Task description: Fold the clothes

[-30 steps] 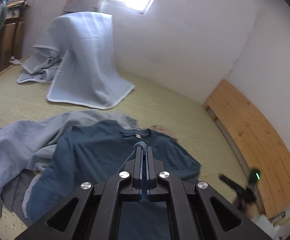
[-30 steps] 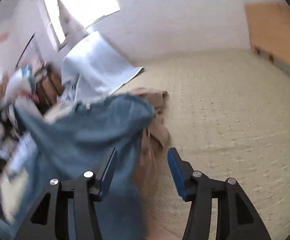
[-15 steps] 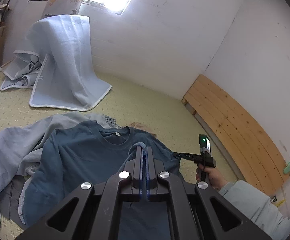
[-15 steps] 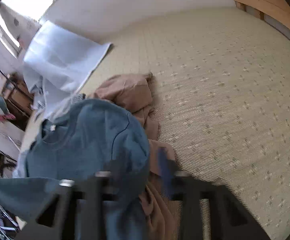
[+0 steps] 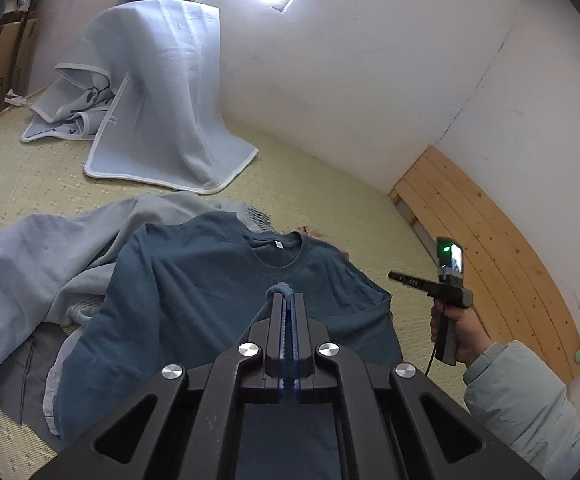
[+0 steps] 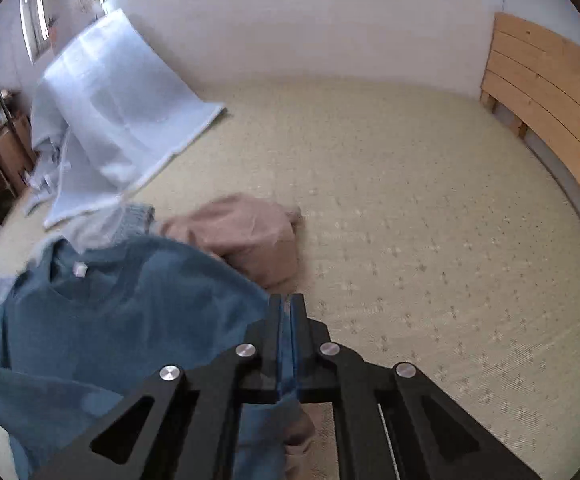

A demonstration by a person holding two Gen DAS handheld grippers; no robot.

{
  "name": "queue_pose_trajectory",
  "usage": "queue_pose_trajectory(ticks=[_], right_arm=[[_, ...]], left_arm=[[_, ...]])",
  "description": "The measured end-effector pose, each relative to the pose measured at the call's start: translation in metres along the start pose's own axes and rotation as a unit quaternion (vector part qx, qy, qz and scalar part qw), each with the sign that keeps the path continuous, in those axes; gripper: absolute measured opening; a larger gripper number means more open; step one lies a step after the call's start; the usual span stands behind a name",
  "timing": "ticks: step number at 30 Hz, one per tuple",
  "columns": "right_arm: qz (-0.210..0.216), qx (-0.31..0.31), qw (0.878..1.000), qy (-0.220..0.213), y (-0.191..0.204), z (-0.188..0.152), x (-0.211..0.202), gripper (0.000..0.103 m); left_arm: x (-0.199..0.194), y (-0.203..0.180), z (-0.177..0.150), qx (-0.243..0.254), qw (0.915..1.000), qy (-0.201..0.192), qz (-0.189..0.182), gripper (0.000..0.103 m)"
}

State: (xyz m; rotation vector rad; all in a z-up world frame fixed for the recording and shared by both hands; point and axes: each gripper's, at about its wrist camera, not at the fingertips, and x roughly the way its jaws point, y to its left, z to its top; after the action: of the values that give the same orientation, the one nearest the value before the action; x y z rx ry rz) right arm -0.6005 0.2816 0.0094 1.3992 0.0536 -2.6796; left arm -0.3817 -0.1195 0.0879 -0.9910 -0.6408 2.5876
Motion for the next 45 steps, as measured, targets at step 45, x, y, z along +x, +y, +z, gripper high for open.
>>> queue_pose_trajectory(ticks=[45], right_arm=[[-0.018, -0.007, 0.999, -0.028, 0.005, 0.008, -0.003, 0.017]], left_arm=[[0.004, 0.048, -0.007, -0.038, 0.9992, 0.005, 0.015, 0.001]])
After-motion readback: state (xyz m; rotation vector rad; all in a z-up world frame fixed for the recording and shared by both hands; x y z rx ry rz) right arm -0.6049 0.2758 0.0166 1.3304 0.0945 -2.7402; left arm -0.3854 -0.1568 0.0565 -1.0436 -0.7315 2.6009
